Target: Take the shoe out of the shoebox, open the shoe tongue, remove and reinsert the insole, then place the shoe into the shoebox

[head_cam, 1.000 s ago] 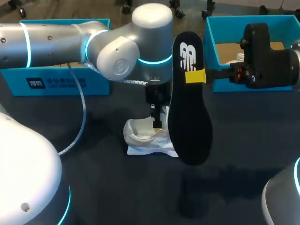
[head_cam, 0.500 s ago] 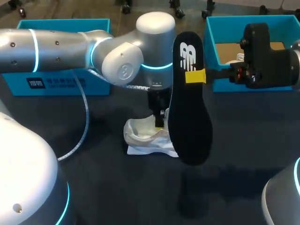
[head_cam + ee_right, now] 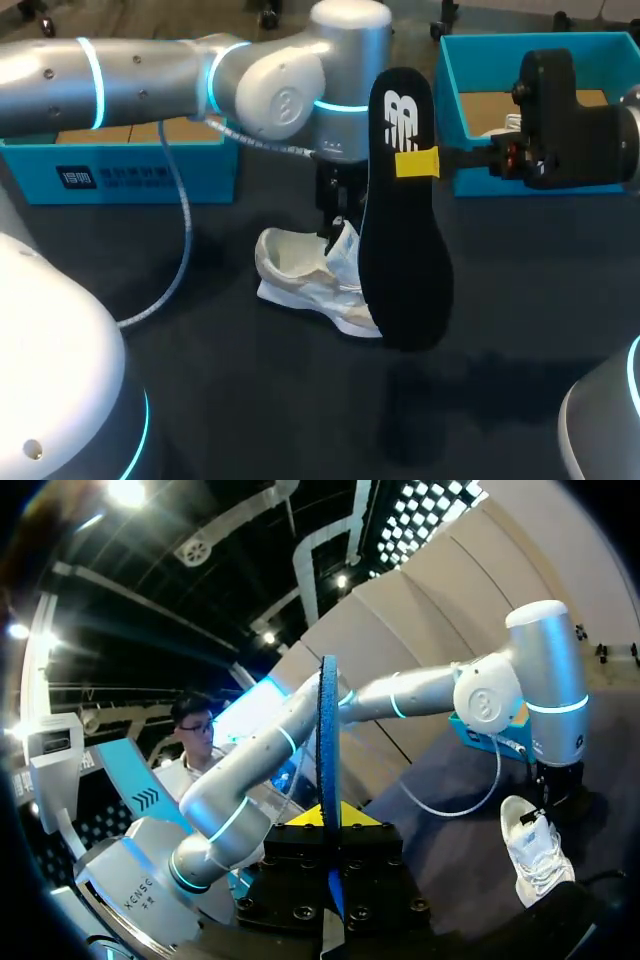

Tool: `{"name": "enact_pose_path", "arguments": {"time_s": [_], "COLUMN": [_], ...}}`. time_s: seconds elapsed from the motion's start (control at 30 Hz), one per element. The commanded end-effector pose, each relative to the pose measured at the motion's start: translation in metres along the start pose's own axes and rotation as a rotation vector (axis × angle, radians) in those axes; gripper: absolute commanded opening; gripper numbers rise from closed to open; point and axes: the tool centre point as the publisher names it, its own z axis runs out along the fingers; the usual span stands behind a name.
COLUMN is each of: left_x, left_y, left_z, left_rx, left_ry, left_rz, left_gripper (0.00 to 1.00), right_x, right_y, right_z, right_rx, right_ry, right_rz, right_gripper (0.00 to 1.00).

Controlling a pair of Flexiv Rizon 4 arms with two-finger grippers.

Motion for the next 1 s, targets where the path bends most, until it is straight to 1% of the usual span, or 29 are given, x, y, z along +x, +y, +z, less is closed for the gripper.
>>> {"name": "enact_pose_path", "arguments": {"time_s": [0.03,0.1,0.13,0.17,0.23,0.37,0.4,0.43,0.53,0.6,1.0], "left_x": [0.001,0.005,0.007,0.007,0.009,0.008,0.007,0.006,0.003,0.002,0.002], "left_y": [-0.008,-0.009,-0.009,-0.009,-0.009,-0.01,-0.01,-0.011,-0.014,-0.015,-0.015], "left_z": [-0.013,-0.018,-0.02,-0.021,-0.027,-0.031,-0.032,-0.032,-0.036,-0.039,-0.039], "left_rx": [-0.191,-0.219,-0.247,-0.25,-0.287,-0.344,-0.371,-0.376,-0.416,-0.464,-0.464], "left_ry": [0.128,0.127,0.112,0.108,0.062,0.034,0.017,0.007,-0.036,-0.086,-0.086], "left_rz": [0.395,0.511,0.557,0.572,0.675,0.783,0.813,0.873,0.968,1.025,1.025], "left_gripper": [0.0,0.0,0.0,0.0,0.0,0.0,0.0,0.0,0.0,0.0,0.0], "right_x": [-0.001,-0.001,-0.001,-0.001,-0.001,-0.001,-0.001,-0.001,-0.001,-0.001,-0.001], "right_y": [0.0,0.0,0.0,0.0,0.0,0.0,0.0,0.0,0.0,0.0,0.0], "right_z": [0.002,0.002,0.002,0.002,0.002,0.002,0.002,0.002,0.002,0.002,0.002], "right_rx": [0.0,0.0,0.0,0.0,0.0,0.0,0.0,0.0,0.0,0.0,0.0], "right_ry": [-0.002,-0.002,-0.002,-0.002,-0.002,-0.002,-0.002,-0.002,-0.002,-0.002,-0.002], "right_rz": [0.001,0.001,0.001,0.001,0.001,0.001,0.001,0.001,0.001,0.001,0.001], "right_gripper": [0.0,0.0,0.0,0.0,0.0,0.0,0.0,0.0,0.0,0.0,0.0]}}
